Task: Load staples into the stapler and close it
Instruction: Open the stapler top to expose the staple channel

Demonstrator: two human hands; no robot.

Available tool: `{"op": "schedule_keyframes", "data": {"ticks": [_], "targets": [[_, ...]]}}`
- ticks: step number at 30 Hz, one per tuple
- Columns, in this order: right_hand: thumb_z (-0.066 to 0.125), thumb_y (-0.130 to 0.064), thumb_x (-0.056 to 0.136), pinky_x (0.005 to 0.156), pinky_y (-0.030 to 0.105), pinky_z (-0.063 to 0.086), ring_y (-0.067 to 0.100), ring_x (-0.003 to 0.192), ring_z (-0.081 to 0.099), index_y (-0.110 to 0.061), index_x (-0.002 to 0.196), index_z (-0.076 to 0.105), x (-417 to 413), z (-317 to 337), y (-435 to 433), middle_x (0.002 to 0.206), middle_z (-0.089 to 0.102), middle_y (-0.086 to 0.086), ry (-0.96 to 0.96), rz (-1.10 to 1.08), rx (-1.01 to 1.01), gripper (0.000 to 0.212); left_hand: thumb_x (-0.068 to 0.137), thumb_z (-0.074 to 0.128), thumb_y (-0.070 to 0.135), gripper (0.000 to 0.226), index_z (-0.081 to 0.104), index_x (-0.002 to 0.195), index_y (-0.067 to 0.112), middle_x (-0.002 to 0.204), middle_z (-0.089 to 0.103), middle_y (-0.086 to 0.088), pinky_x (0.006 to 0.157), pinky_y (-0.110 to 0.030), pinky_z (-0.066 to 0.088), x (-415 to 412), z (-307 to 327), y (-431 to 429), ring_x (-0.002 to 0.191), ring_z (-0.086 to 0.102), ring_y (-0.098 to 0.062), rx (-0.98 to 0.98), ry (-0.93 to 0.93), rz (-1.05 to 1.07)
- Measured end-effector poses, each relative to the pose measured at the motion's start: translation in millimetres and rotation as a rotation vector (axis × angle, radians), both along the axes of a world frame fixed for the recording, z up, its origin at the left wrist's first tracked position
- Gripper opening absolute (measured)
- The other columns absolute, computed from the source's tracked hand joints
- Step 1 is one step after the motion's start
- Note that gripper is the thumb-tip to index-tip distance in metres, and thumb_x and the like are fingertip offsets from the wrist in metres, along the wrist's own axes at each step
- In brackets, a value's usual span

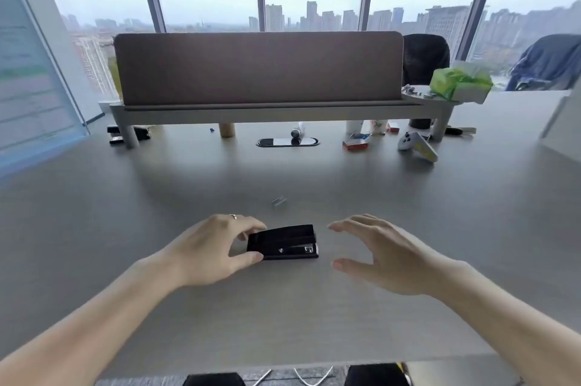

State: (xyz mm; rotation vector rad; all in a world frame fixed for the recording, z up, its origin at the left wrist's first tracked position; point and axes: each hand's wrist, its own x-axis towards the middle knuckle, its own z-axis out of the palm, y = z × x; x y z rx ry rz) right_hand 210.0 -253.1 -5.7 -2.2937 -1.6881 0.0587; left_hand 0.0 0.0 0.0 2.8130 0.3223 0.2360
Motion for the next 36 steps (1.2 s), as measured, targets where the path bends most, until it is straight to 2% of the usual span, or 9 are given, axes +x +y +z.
{"op": "schedule_keyframes", "data": {"ticks": [5,7,11,15,20,24,26,31,36], "targets": [[0.061,-0.067,0.09,0.107,0.024,0.045,0.005,0.127,0.056,-0.028,0.14,0.062,-4,-25,18,0.132,0.065,-0.014,0.104,-0.024,0.091,0.064,0.089,0.078,0.037,0.028,0.07,0.116,0.042,0.101,0.072,0.02,0.077,-0.022,0.051,5,-15,5,0.092,0.065,0.002,-0.097,-0.047,0.023],[0.066,-0.063,0.089,0.098,0.023,0.048,0.002,0.113,0.059,-0.033,0.127,0.07,-7,-30,28,0.116,0.067,-0.017,0.186,-0.035,0.168,0.049,0.087,0.077,0.044,0.031,0.069,0.117,0.042,0.104,0.073,0.022,0.08,-0.022,0.05,11,-13,3,0.095,0.064,0.006,-0.095,-0.064,0.021],[0.076,-0.048,0.088,0.083,0.018,0.045,0.002,0.098,0.059,-0.035,0.102,0.075,-7,-38,41,0.096,0.066,-0.014,0.271,-0.038,0.245,0.02,0.085,0.074,0.049,0.032,0.068,0.115,0.039,0.107,0.073,0.019,0.089,-0.031,0.055,34,-8,-16,0.098,0.067,-0.001,-0.111,-0.132,-0.015],[0.081,-0.041,0.086,0.078,0.012,0.041,0.004,0.094,0.06,-0.037,0.098,0.077,-4,-41,42,0.093,0.066,-0.013,0.345,-0.044,0.284,0.013,0.087,0.075,0.046,0.023,0.071,0.106,0.033,0.099,0.075,0.016,0.082,-0.033,0.056,59,-9,-36,0.092,0.068,-0.003,-0.124,-0.173,-0.082],[0.083,-0.041,0.084,0.078,0.018,0.045,0.006,0.093,0.062,-0.036,0.096,0.078,-1,-44,41,0.094,0.068,-0.011,0.376,-0.054,0.308,0.014,0.086,0.078,0.046,0.02,0.073,0.099,0.031,0.091,0.074,0.015,0.076,-0.031,0.055,67,-8,-40,0.084,0.067,-0.006,-0.153,-0.186,-0.062],[0.085,-0.04,0.082,0.08,0.018,0.047,0.006,0.092,0.064,-0.033,0.096,0.08,0,-45,42,0.094,0.07,-0.011,0.36,-0.066,0.33,0.017,0.087,0.08,0.043,0.018,0.074,0.098,0.03,0.089,0.075,0.014,0.072,-0.013,0.047,63,0,-37,0.083,0.066,-0.004,-0.194,-0.26,-0.043],[0.086,-0.038,0.082,0.081,0.018,0.047,0.004,0.092,0.065,-0.032,0.096,0.08,0,-46,42,0.094,0.07,-0.013,0.353,-0.068,0.34,0.017,0.087,0.082,0.038,0.017,0.076,0.099,0.029,0.09,0.077,0.013,0.07,-0.011,0.047,58,8,-32,0.082,0.068,-0.005,-0.24,-0.316,-0.011],[0.087,-0.036,0.082,0.082,0.017,0.049,0.003,0.092,0.067,-0.031,0.096,0.08,0,-47,43,0.094,0.071,-0.015,0.358,-0.06,0.353,0.016,0.088,0.082,0.034,0.016,0.077,0.102,0.028,0.098,0.08,0.012,0.084,-0.028,0.057,32,19,-8,0.092,0.075,-0.015,-0.391,-0.413,-0.006],[0.087,-0.035,0.082,0.08,0.013,0.046,0.002,0.092,0.066,-0.031,0.096,0.08,-1,-47,43,0.094,0.07,-0.016,0.354,-0.065,0.358,0.015,0.092,0.076,0.028,0.013,0.073,0.103,0.021,0.092,0.078,0.013,0.086,-0.016,0.054,5,13,18,0.089,0.072,-0.002,-0.573,-0.47,0.012]]}}
